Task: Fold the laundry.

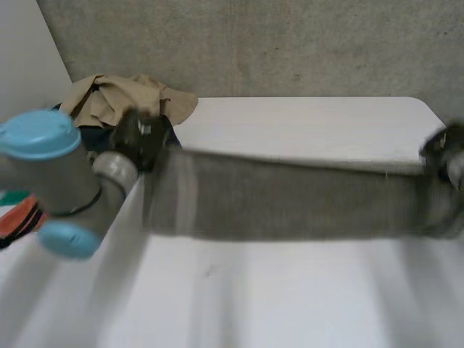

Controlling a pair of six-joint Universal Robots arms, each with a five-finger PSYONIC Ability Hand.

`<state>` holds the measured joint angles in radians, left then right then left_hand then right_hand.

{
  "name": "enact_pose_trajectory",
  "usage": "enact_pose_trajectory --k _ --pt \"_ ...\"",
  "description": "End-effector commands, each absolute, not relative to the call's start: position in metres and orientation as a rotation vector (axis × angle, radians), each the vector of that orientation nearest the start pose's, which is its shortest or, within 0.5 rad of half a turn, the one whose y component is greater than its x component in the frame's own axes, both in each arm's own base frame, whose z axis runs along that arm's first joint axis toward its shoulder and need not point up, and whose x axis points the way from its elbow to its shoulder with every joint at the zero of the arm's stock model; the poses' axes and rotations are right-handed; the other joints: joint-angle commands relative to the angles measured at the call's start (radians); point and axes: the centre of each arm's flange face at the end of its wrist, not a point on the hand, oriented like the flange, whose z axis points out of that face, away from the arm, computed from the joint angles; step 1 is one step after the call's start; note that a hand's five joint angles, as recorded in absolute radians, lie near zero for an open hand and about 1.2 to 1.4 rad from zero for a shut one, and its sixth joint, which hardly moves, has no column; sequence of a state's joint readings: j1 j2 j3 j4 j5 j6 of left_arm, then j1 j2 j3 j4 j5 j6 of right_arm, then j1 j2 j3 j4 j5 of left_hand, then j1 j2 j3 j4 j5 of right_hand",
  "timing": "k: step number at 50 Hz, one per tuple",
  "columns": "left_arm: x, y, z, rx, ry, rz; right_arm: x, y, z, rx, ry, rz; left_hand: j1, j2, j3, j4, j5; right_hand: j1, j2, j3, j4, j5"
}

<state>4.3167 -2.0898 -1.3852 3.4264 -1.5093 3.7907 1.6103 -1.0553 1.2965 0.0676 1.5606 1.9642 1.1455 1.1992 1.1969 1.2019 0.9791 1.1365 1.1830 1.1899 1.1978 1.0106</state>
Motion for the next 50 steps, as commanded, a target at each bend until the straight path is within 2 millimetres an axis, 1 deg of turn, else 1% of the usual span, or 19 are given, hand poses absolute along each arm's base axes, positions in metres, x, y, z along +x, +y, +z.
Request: enact_pose_trajectory --k 1,2,4,6,8,11,15,17,21,22,25,27,31,34,38,41,44,46,50 --pt "-0.298 -0.395 0.337 0.579 1.228 -2.628 0.175 -0.431 0.321 0.73 -1.251 1.91 0.251 0.197 0.199 0.194 0.243 0.26 0.213 0.206 0.198 0.211" --pt "-0.297 -0.396 0.349 0.525 1.175 -2.671 0.176 -0.432 0.344 0.631 -1.119 2.028 0.251 0.197 0.199 0.194 0.243 0.26 0.213 0.206 0.198 0.211" --pt "-0.292 -0.398 0.378 0.378 1.019 -2.796 0.177 -0.429 0.367 0.549 -0.993 2.127 0.251 0.197 0.199 0.194 0.243 0.26 0.213 0.206 0.198 0.211" --pt "-0.287 -0.398 0.392 0.31 0.954 -2.843 0.18 -0.424 0.381 0.525 -0.892 2.199 0.251 0.197 0.199 0.194 0.243 0.26 0.213 0.206 0.198 0.211" --pt "-0.283 -0.399 0.397 0.28 0.953 -2.851 0.182 -0.422 0.381 0.544 -0.887 2.214 0.251 0.197 0.199 0.194 0.243 0.26 0.213 0.206 0.198 0.211" --pt "-0.282 -0.4 0.39 0.297 1.003 -2.834 0.189 -0.42 0.376 0.586 -0.902 2.234 0.251 0.197 0.199 0.194 0.243 0.26 0.213 0.206 0.198 0.211" --pt "-0.282 -0.402 0.362 0.357 1.149 -2.77 0.198 -0.417 0.367 0.61 -0.942 2.254 0.251 0.197 0.199 0.194 0.243 0.26 0.213 0.206 0.198 0.211" --pt "-0.281 -0.402 0.336 0.403 1.25 -2.722 0.199 -0.418 0.359 0.627 -0.976 2.255 0.251 0.197 0.199 0.194 0.243 0.26 0.213 0.206 0.198 0.211" --pt "-0.279 -0.397 0.294 0.478 1.409 -2.629 0.198 -0.424 0.326 0.676 -1.12 2.229 0.251 0.197 0.199 0.194 0.243 0.26 0.213 0.206 0.198 0.211" --pt "-0.278 -0.395 0.285 0.498 1.445 -2.607 0.197 -0.426 0.307 0.706 -1.208 2.206 0.251 0.197 0.199 0.194 0.243 0.26 0.213 0.206 0.198 0.211" --pt "-0.279 -0.384 0.252 0.595 1.558 -2.541 0.196 -0.426 0.276 0.76 -1.354 2.162 0.251 0.197 0.199 0.194 0.243 0.26 0.213 0.206 0.198 0.211" --pt "-0.279 -0.378 0.234 0.655 1.617 -2.506 0.196 -0.421 0.24 0.839 -1.519 2.098 0.251 0.197 0.199 0.194 0.243 0.26 0.213 0.206 0.198 0.211" --pt "-0.276 -0.351 0.189 0.832 1.779 -2.389 0.198 -0.407 0.197 0.95 -1.735 2.011 0.251 0.197 0.199 0.194 0.243 0.26 0.213 0.206 0.198 0.211" --pt "-0.271 -0.335 0.178 0.882 1.859 -2.315 0.198 -0.391 0.178 1.016 -1.854 1.928 0.251 0.197 0.199 0.194 0.243 0.26 0.213 0.206 0.198 0.211" --pt "-0.254 -0.293 0.166 1.003 2.059 -2.053 0.191 -0.364 0.155 1.112 -2.042 1.727 0.251 0.197 0.199 0.194 0.243 0.26 0.213 0.206 0.198 0.211" --pt "-0.238 -0.26 0.166 1.107 2.161 -1.827 0.174 -0.346 0.156 1.159 -2.137 1.551 0.251 0.197 0.199 0.194 0.243 0.26 0.213 0.206 0.198 0.211" --pt "-0.218 -0.226 0.168 1.196 2.238 -1.591 0.15 -0.317 0.171 1.24 -2.211 1.33 0.251 0.197 0.199 0.194 0.243 0.26 0.213 0.206 0.198 0.211" --pt "-0.209 -0.209 0.169 1.249 2.273 -1.481 0.135 -0.293 0.176 1.336 -2.233 1.157 0.251 0.197 0.199 0.194 0.243 0.26 0.213 0.206 0.198 0.211" --pt "-0.193 -0.18 0.172 1.342 2.315 -1.286 0.118 -0.27 0.173 1.523 -2.214 0.91 0.251 0.197 0.199 0.194 0.243 0.26 0.213 0.206 0.198 0.211"
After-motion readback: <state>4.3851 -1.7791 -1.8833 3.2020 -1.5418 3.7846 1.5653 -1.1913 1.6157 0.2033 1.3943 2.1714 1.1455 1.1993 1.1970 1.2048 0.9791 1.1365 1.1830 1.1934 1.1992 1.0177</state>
